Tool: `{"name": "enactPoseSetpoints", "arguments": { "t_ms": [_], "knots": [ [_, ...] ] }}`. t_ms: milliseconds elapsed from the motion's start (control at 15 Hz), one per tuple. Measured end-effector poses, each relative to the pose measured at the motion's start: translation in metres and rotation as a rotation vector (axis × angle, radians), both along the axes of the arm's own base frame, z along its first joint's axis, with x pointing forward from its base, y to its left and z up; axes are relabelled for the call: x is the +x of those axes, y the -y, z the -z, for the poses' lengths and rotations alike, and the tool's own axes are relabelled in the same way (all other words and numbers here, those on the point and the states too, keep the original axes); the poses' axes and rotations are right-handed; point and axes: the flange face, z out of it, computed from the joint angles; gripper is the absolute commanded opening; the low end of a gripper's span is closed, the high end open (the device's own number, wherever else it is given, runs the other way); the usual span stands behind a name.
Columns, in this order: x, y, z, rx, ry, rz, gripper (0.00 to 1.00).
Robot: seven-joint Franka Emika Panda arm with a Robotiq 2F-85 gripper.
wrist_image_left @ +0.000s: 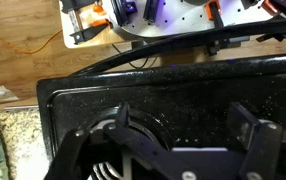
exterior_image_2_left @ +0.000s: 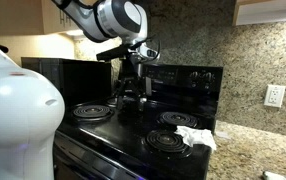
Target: Use the white napkin to wipe the stove
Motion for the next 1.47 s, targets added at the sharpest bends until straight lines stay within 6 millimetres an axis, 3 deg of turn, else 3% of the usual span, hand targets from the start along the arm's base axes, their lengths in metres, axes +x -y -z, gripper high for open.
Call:
{"name": "enactPoseSetpoints", "arguments": {
  "t_ms": [733, 933, 1133, 1467],
  "knots": [
    [0.002, 0.001, -0.001, -0.002, 0.015, -0.005, 1.0],
    [0.014, 0.014, -0.005, -0.053, 0.087, -0.034, 1.0],
    [0.023, 0.059, -0.02, -0.108, 0.197, -0.046, 1.0],
    [0.026, 0.171, -0.042, -0.109, 0.359, -0.015, 1.0]
  ]
}}
